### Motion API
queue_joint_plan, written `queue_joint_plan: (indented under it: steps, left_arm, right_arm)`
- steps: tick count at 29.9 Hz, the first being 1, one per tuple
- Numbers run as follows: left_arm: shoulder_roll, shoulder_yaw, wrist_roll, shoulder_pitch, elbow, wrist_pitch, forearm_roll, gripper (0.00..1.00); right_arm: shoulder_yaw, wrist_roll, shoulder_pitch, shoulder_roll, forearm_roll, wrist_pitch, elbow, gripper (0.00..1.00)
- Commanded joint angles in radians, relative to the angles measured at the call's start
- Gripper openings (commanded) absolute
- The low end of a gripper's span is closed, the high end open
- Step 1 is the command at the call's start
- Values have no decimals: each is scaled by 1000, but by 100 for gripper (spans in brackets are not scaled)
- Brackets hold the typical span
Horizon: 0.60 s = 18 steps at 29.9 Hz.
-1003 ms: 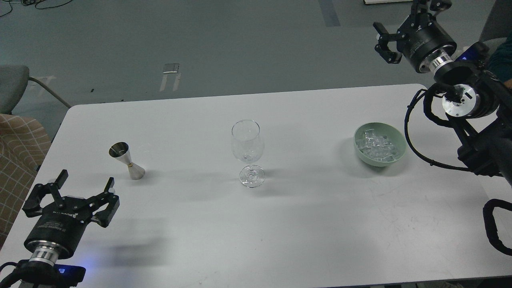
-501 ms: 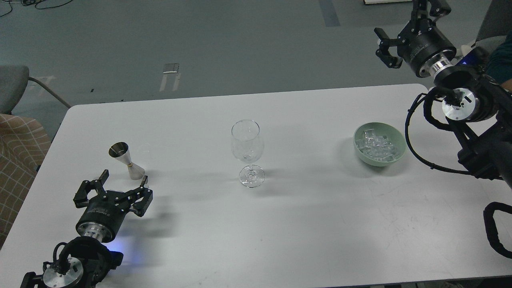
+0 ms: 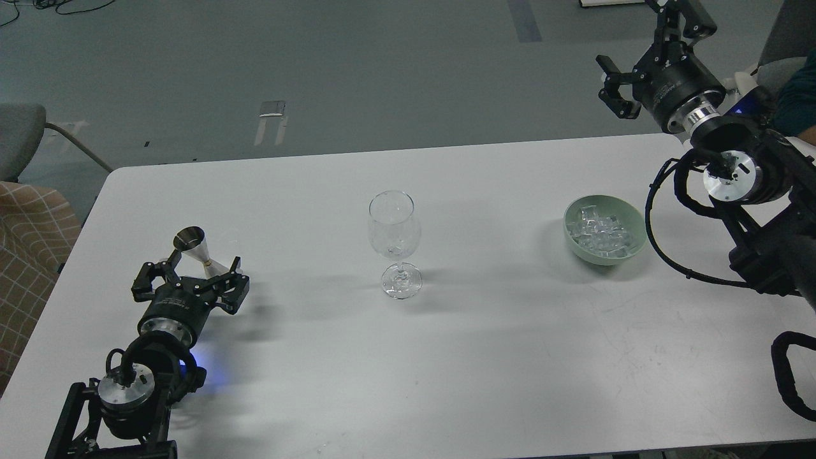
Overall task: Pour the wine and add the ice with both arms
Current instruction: 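Lower the left gripper to the metal jigger and close on it, then lift the jigger upright with the left gripper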
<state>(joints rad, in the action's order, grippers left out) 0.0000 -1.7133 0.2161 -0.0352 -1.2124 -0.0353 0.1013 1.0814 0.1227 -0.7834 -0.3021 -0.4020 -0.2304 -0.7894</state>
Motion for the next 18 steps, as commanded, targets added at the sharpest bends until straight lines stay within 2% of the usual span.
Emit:
queue_joint_plan:
  steps: [1,8,16,18]
  left_arm:
    - [0,0,-1,-26,25,0,2,99]
    - [0,1,-49,-49,80,0,0,99]
    - [0,1,-47,-71,102,0,2,95]
    - [0,3,-49,-75,105,2,2,89]
  right_arm:
    - [0,0,1,-2,0,3,-1,100]
    - [0,0,4,-3,0,20,-14,100]
    - [0,0,4,-2,0,20,-14,100]
    - [-1,0,4,-3,0,20,-14,100]
